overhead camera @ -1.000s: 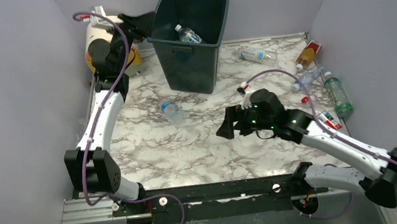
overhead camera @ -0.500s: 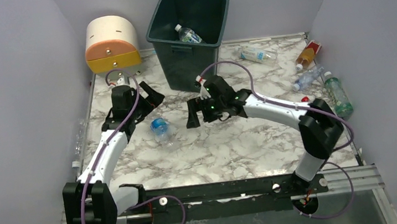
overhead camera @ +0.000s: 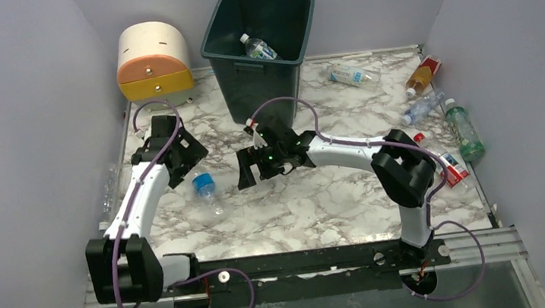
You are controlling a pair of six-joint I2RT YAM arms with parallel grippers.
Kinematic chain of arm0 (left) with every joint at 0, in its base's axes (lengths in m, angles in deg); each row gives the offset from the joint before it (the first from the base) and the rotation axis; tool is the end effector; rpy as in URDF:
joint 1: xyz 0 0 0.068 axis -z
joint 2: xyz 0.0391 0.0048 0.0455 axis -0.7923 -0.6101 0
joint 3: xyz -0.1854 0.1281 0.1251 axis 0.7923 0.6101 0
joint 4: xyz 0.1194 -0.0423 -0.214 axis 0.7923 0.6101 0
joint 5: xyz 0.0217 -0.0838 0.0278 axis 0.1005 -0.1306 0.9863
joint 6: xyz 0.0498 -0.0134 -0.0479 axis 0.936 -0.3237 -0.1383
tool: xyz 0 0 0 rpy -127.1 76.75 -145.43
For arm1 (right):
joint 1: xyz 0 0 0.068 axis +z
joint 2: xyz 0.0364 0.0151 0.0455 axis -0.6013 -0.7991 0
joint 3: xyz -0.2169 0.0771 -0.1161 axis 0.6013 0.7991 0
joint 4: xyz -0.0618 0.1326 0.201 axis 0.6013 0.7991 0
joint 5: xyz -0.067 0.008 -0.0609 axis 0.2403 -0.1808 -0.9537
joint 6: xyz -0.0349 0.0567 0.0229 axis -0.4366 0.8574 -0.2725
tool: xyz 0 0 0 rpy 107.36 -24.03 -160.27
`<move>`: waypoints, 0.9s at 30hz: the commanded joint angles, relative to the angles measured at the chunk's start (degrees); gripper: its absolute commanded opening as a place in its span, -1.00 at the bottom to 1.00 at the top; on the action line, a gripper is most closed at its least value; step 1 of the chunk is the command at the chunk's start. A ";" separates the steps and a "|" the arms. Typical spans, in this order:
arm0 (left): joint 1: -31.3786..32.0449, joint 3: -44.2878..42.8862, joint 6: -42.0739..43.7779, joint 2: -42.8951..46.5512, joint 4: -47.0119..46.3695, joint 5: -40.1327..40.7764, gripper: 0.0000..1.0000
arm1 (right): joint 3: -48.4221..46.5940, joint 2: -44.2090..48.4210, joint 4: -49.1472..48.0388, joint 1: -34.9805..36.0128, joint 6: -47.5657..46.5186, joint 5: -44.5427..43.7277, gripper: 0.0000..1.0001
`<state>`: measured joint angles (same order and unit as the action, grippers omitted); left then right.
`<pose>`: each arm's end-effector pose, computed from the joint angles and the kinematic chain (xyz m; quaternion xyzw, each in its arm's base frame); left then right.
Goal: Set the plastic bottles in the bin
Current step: Pick up the plastic bottle at the center of the board.
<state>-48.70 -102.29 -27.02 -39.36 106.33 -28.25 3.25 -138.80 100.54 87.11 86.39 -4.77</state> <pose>0.2515 -0.0116 0.2389 -0.3297 0.8881 -0.0898 0.3075 0.2568 0.3388 0.1758 -0.2328 0.8821 0.3647 0.1864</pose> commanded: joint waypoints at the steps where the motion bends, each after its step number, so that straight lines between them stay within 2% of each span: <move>1: -0.19 -2.80 -6.77 -8.34 18.47 8.48 0.98 | 2.38 5.07 1.18 -0.23 0.70 -0.23 0.99; 6: 0.71 -4.56 -6.89 -20.53 21.96 8.17 0.83 | 6.89 11.59 0.59 -0.22 0.18 -1.82 0.99; 10: 2.88 -6.30 -8.88 -24.90 22.13 10.91 0.82 | 10.70 14.67 -1.34 -0.23 -0.15 -1.51 0.99; 15: 6.02 -8.78 -10.72 -27.47 23.29 13.13 0.80 | 14.08 15.51 -3.28 -0.20 -0.21 1.22 0.99; 20: 7.80 -10.02 -11.49 -27.12 24.25 13.20 0.67 | 14.55 15.05 -4.19 -0.23 -0.47 1.98 0.99; 23: 8.56 -10.83 -11.38 -25.91 24.54 13.00 0.54 | 13.86 14.28 -3.79 -0.17 -0.79 2.14 0.99; 27: 9.03 -11.23 -10.90 -25.15 24.45 12.47 0.25 | 13.05 13.51 -3.37 -0.23 -0.89 2.37 1.00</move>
<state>-40.24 -112.00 -37.55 -66.40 129.48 -16.93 18.11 -123.98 98.33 86.98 86.25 -3.98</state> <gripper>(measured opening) 0.692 0.996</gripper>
